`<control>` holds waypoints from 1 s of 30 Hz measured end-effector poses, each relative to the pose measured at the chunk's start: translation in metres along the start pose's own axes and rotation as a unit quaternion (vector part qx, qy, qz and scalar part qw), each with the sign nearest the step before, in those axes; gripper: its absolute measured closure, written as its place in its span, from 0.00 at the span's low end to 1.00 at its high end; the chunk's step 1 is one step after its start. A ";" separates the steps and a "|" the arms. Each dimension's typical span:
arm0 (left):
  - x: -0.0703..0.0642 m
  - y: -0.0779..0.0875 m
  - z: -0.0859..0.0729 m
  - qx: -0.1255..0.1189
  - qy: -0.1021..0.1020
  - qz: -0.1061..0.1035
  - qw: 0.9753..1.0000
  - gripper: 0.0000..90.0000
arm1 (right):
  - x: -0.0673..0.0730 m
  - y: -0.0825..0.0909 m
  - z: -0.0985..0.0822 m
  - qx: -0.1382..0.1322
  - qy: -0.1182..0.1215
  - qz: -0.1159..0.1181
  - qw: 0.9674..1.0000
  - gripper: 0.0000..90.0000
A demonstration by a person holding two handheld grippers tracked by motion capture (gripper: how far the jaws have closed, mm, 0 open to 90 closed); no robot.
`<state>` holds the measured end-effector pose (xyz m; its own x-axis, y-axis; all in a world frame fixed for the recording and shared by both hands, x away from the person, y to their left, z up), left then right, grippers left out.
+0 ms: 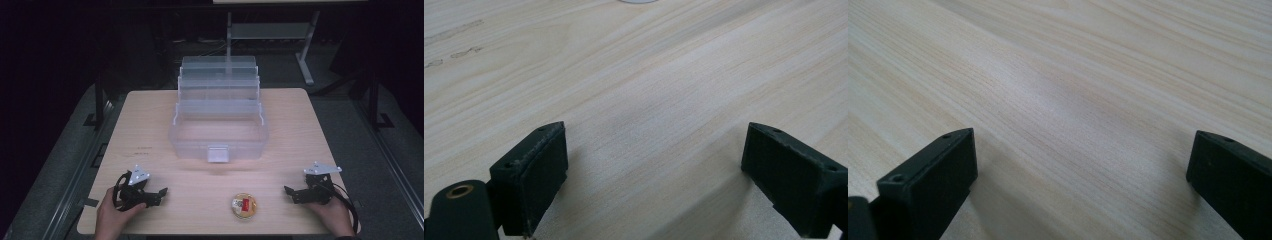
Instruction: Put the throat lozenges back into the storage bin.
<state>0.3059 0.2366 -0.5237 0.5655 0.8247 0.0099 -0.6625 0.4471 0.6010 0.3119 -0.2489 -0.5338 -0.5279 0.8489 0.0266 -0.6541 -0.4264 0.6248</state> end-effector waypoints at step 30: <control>0.000 -0.001 0.001 0.001 0.001 0.002 1.000 0.12 | 0.001 0.001 0.002 0.025 0.000 -0.002 1.000 0.00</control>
<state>0.3069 0.2363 -0.5237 0.5627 0.8266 0.0104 -0.6636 0.4441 0.6020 0.3115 -0.2479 -0.5316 -0.5245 0.8511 0.0240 -0.6282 -0.4058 0.6639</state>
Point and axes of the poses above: each handheld gripper's, and its own axes: y roughly backward along the jaws, z roughly out of its top, x roughly to its left, the point moved 7 cm from there along -y, roughly forward along the jaws, and after that the axes turned 7 degrees about -x, right-handed, at the moved point
